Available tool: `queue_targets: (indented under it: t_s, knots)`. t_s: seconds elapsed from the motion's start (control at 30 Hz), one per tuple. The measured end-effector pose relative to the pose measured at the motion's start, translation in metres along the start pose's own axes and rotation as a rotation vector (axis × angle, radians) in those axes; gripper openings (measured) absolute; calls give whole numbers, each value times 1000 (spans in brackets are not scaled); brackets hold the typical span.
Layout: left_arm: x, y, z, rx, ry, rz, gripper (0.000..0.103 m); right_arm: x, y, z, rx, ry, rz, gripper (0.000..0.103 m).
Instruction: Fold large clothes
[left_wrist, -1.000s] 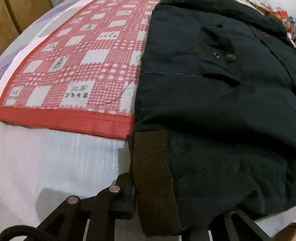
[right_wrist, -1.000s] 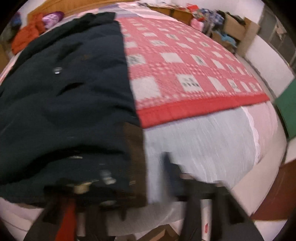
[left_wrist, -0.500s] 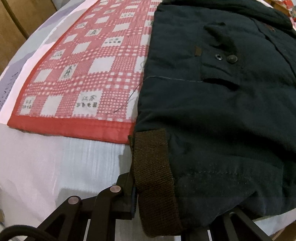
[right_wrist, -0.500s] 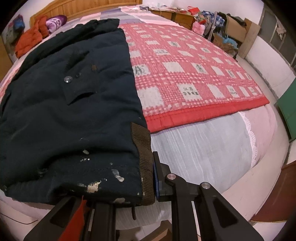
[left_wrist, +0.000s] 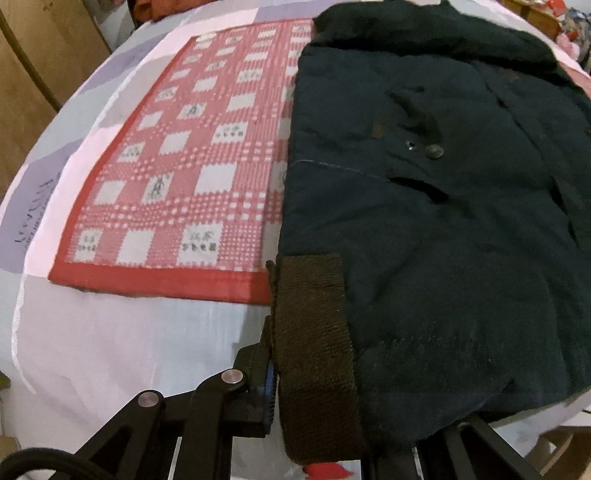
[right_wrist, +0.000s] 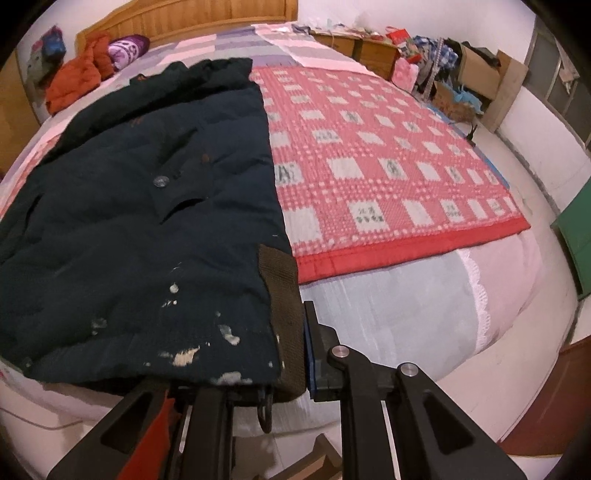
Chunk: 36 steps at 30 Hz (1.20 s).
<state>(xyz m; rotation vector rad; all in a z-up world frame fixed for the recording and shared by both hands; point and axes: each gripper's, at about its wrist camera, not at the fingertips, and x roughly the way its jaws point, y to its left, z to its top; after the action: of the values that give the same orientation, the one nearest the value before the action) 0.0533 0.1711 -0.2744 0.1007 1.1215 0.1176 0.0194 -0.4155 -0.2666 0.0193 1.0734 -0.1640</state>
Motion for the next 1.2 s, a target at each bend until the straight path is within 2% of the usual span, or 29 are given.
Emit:
queue_targets:
  t_s: [0.3, 0.63, 0.87, 1.03, 1.2]
  knots:
    - [-42, -3, -26, 21, 41, -31, 14, -56, -17, -13, -17, 41, -6, 12]
    - [-101, 11, -64, 25, 128, -51, 14, -128, -24, -47, -21, 144, -14, 12]
    - [-136, 23, -80, 17, 180, -62, 14, -182, -31, -56, -36, 204, -18, 12]
    - [-137, 27, -69, 1, 185, -69, 14, -196, -26, -43, -32, 203, -21, 12]
    - [-140, 30, -43, -11, 158, -72, 14, -196, -21, -13, -20, 172, -19, 12]
